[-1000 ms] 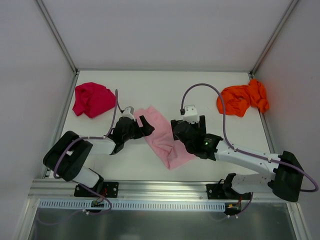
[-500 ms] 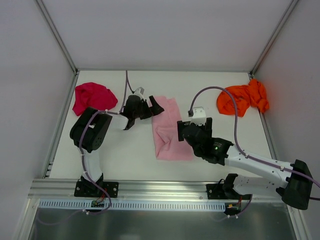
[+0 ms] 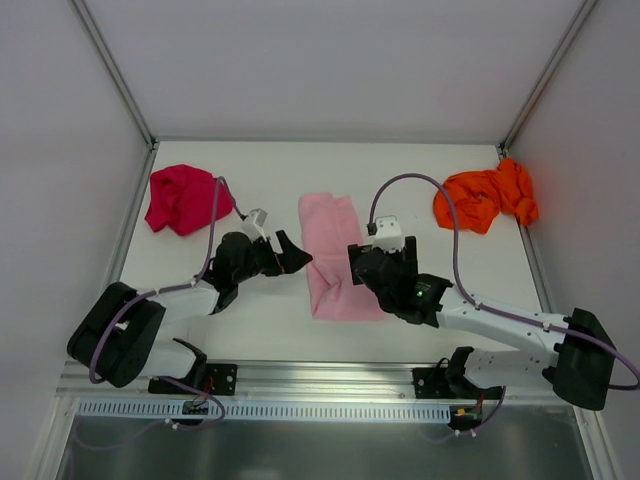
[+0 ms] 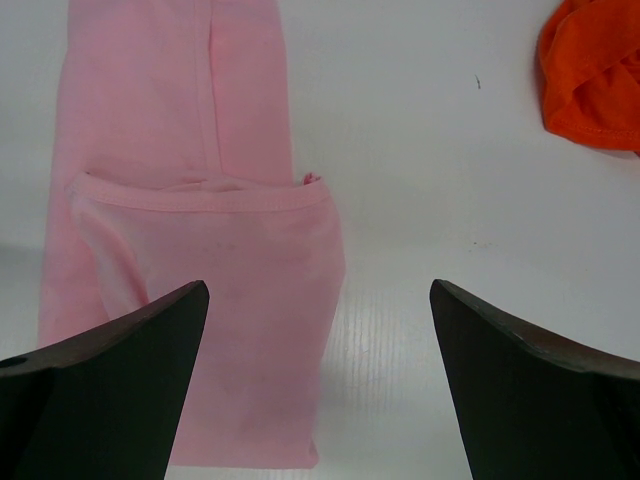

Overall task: Fold and stack the t-shirts
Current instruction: Grab one side of the 2/3 rectangular tshirt with left arm

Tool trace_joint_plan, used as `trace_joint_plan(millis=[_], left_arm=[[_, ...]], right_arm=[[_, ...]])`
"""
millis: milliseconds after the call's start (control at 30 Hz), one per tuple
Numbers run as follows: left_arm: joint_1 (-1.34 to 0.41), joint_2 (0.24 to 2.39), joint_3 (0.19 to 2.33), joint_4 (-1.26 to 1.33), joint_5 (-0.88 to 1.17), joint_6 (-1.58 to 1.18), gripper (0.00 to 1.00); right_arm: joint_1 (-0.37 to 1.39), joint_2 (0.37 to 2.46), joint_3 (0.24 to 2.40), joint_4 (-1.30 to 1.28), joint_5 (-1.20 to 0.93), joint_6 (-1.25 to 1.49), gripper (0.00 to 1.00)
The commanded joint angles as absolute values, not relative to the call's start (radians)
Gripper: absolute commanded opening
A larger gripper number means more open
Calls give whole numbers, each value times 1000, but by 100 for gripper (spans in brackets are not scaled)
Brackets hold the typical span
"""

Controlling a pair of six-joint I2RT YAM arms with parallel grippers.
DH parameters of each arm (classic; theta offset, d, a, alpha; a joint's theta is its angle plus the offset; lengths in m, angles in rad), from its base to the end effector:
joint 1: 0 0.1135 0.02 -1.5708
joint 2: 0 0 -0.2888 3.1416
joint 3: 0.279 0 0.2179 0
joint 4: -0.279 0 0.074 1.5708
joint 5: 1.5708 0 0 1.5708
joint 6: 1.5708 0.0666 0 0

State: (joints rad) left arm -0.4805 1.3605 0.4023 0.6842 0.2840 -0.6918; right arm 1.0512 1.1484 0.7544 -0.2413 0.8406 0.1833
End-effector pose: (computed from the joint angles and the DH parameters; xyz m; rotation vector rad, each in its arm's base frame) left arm 0.2237 -0.1377 0.2217 0.0045 1.9751 -1.0569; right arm 0.1490 0.1606 0.2816 -0.4165 1.9361 -0.1393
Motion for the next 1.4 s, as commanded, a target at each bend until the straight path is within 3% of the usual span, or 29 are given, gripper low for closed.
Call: trace_joint_plan(millis=[0,400,500,700,833,1200,1367], left_arm=[[-521,1312,333,719,325,-690,98],[-580,1376,213,927,350,-744,98],[-598,1555,215,1053,415,-787,98],[-618,1979,299,1584,607,-935,96],[-618,2098,345,1649,641,-960,95],[-624,1872,235,1533,600,-913,93],[-646,1810,209,1471,566,-896,86]], right_arm=[[1049,1154,807,-224,897,206,99],[1025,1068,874,-337,933,210,99],[1017,1066,871,-334,931,207,99],[1008,1086,876,-325,917,201,99],[999,1078,876,-336,923,198,99],[977,1100,888,-325,891,201,99],[976,1098,897,-330,891,196,99]])
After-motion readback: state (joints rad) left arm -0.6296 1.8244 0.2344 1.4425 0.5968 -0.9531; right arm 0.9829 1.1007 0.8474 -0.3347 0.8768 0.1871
